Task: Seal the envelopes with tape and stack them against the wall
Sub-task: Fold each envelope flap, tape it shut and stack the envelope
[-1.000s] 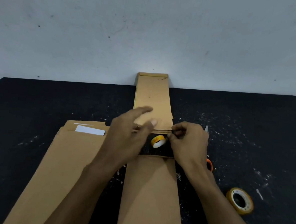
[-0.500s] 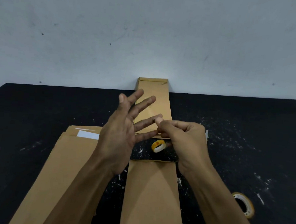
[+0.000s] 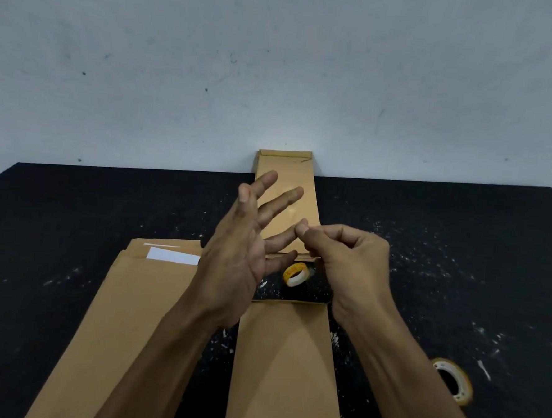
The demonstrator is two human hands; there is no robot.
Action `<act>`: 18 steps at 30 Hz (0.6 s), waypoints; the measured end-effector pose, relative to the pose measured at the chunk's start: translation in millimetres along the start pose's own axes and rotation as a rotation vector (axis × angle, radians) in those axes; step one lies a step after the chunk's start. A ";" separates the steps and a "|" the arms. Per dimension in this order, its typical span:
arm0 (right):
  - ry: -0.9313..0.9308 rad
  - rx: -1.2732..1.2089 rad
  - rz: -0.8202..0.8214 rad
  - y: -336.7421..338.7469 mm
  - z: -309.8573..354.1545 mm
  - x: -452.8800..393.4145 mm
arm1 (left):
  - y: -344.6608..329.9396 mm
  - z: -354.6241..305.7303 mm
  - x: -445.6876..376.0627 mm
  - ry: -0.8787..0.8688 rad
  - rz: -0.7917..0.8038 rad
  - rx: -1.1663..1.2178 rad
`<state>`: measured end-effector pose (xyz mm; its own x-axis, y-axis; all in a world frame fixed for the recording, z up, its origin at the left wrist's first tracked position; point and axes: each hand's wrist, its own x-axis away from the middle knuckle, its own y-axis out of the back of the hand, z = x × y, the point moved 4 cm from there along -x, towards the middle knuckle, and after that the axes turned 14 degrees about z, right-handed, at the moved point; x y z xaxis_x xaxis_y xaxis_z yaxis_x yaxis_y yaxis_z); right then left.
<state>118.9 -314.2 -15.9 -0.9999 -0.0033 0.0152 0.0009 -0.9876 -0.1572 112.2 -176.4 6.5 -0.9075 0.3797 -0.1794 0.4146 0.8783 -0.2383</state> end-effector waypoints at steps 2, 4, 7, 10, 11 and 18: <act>0.029 -0.011 0.000 -0.8 1.5 1.2 | -2.2 -3.1 1.5 -0.015 0.002 0.001; 0.073 -0.012 0.002 -1.8 4.0 3.6 | -4.9 -6.2 4.4 -0.036 -0.003 -0.026; 0.133 -0.037 0.014 -5.2 8.2 8.2 | -8.9 -10.7 9.0 -0.065 -0.002 -0.119; 0.194 -0.096 0.059 -6.1 18.9 13.9 | -5.5 -18.6 14.3 -0.085 -0.059 -0.299; 0.193 -0.143 0.103 -6.3 22.9 16.3 | -2.0 -19.4 16.9 -0.077 -0.070 -0.325; 0.074 -0.384 0.369 -10.9 27.9 37.0 | -3.2 -2.2 50.3 -0.032 0.026 -0.733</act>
<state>82.3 -308.0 13.9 -0.9327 -0.3145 -0.1765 0.3604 -0.7945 -0.4888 65.0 -159.5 0.3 -0.8911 0.4039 -0.2070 0.2742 0.8426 0.4636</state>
